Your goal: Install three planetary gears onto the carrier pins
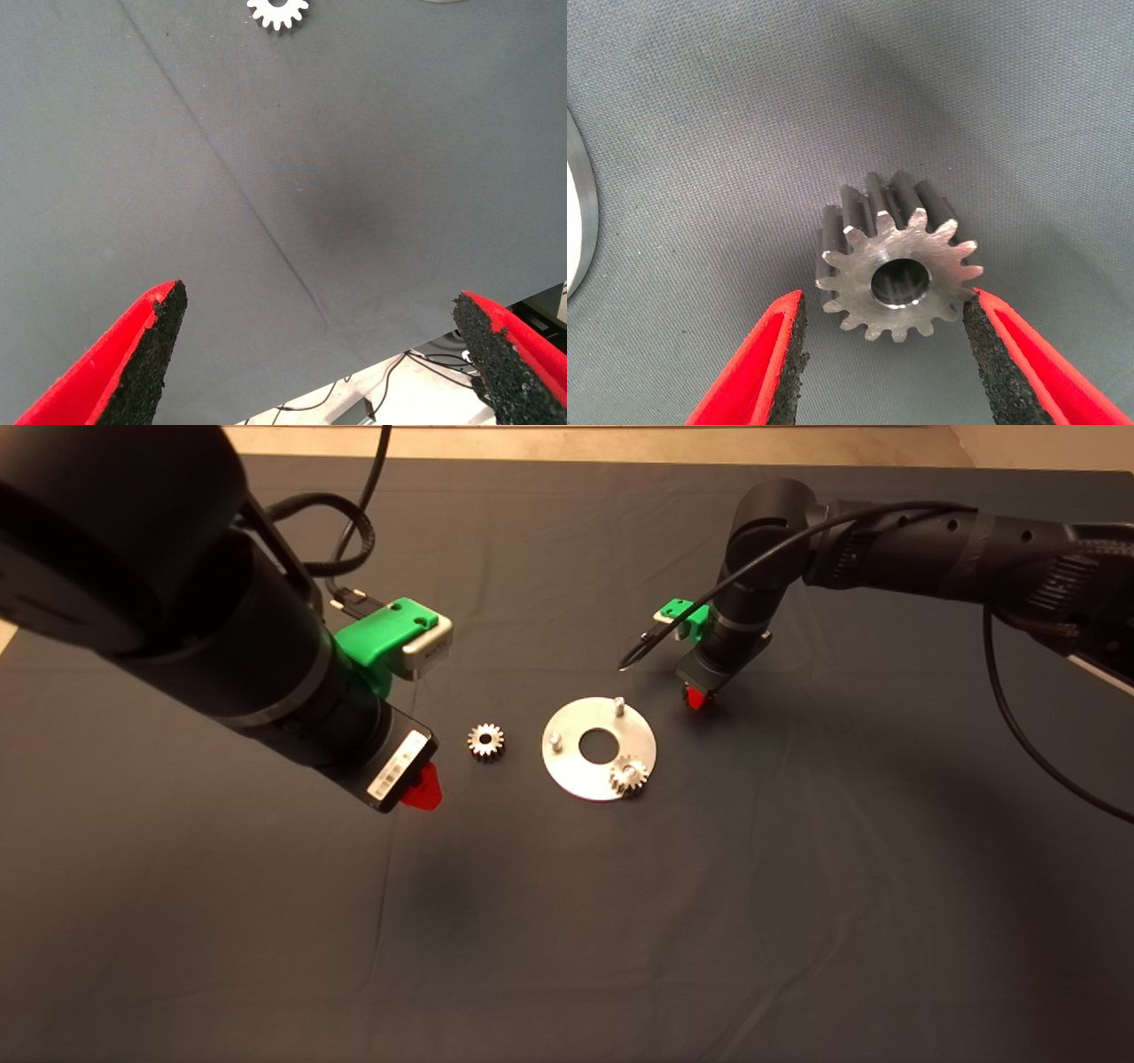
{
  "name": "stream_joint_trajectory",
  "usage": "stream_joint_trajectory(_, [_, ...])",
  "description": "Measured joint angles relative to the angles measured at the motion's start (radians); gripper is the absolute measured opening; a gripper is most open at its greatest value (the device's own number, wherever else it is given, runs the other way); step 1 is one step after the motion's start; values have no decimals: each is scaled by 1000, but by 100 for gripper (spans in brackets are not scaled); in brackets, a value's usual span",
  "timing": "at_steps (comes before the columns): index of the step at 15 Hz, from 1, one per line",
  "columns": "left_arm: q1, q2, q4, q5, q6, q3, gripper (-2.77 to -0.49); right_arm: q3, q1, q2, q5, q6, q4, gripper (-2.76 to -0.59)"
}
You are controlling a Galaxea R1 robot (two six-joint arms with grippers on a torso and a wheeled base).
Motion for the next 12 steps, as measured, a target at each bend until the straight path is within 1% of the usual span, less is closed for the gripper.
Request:
stream_joint_trajectory(6, [0, -3, 0, 0, 0, 0, -109, 0, 0, 0, 1, 0, 0, -207])
stream_joint_trajectory(8, [0, -5, 0, 0, 0, 0, -109, 0, -2, 0, 6, -1, 0, -207])
stream_joint_trajectory(12, [0, -8, 0, 0, 0, 0, -109, 0, -3, -1, 9, -1, 0, -207])
